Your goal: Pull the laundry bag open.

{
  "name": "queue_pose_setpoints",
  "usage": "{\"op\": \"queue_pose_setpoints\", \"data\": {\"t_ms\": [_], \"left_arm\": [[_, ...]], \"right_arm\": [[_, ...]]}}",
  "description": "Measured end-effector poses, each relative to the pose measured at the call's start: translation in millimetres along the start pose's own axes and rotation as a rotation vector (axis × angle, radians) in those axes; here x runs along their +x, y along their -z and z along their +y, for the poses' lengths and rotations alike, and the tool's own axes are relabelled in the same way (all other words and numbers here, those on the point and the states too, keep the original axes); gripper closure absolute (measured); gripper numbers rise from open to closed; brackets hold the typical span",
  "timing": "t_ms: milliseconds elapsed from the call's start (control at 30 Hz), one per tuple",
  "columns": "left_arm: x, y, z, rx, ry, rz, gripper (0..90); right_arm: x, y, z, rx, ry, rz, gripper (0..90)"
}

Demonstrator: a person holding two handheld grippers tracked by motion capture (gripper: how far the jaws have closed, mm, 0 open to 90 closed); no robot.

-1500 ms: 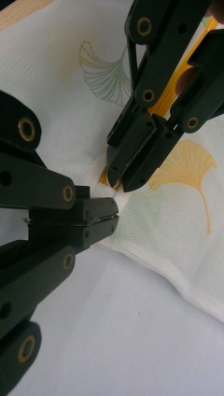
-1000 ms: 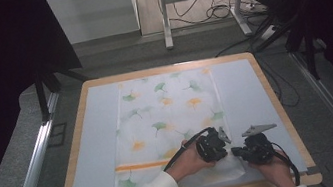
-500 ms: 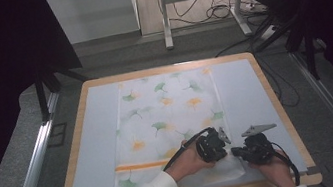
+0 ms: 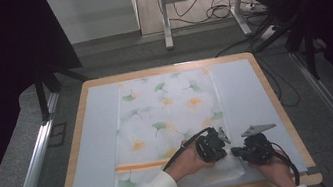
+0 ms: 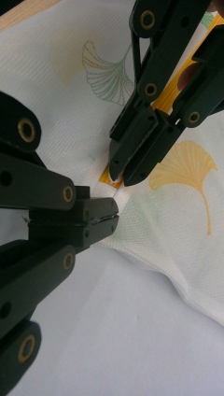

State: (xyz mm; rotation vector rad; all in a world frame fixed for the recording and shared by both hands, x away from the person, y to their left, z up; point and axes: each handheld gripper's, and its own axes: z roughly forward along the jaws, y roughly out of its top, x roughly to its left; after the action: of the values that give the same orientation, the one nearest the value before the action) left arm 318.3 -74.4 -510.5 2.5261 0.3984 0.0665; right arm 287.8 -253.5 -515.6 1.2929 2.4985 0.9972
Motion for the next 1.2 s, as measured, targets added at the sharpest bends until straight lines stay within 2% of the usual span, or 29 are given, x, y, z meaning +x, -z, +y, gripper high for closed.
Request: {"op": "queue_pose_setpoints", "data": {"t_ms": [267,500,567,633,700,933,1100,1200], "left_arm": [[0.6,1.2,-1.7,0.004,-0.004,-0.008,86.7],[-0.2,4.1,-3.3,0.02,-0.009,0.004,87.1],[1.9,6.3,-7.1,0.019,-0.002,-0.008,90.0],[4.9,7.5,-11.8,-0.003,0.022,-0.028,90.0],[5.5,7.0,-12.9,-0.013,0.027,-0.032,90.0],[3.4,5.9,-10.8,-0.01,0.003,-0.016,88.7],[2.0,2.8,-6.4,-0.012,0.007,-0.036,83.0],[-3.0,1.6,-1.6,0.008,-0.026,0.006,83.8]], "right_arm": [[0.1,-0.1,0.1,0.001,0.004,0.002,89.9],[-0.3,0.2,0.4,0.005,0.005,0.006,89.9],[-0.5,0.5,0.4,0.007,0.007,0.001,89.9],[-0.9,0.2,0.3,0.004,0.005,0.006,89.9],[-0.4,0.5,0.5,0.008,0.011,0.003,89.9],[0.4,0.1,0.2,0.002,0.013,-0.003,89.9],[0.3,0.2,0.0,0.003,0.017,-0.002,89.8],[0.7,0.2,0.0,0.003,0.017,-0.006,89.8]]}}
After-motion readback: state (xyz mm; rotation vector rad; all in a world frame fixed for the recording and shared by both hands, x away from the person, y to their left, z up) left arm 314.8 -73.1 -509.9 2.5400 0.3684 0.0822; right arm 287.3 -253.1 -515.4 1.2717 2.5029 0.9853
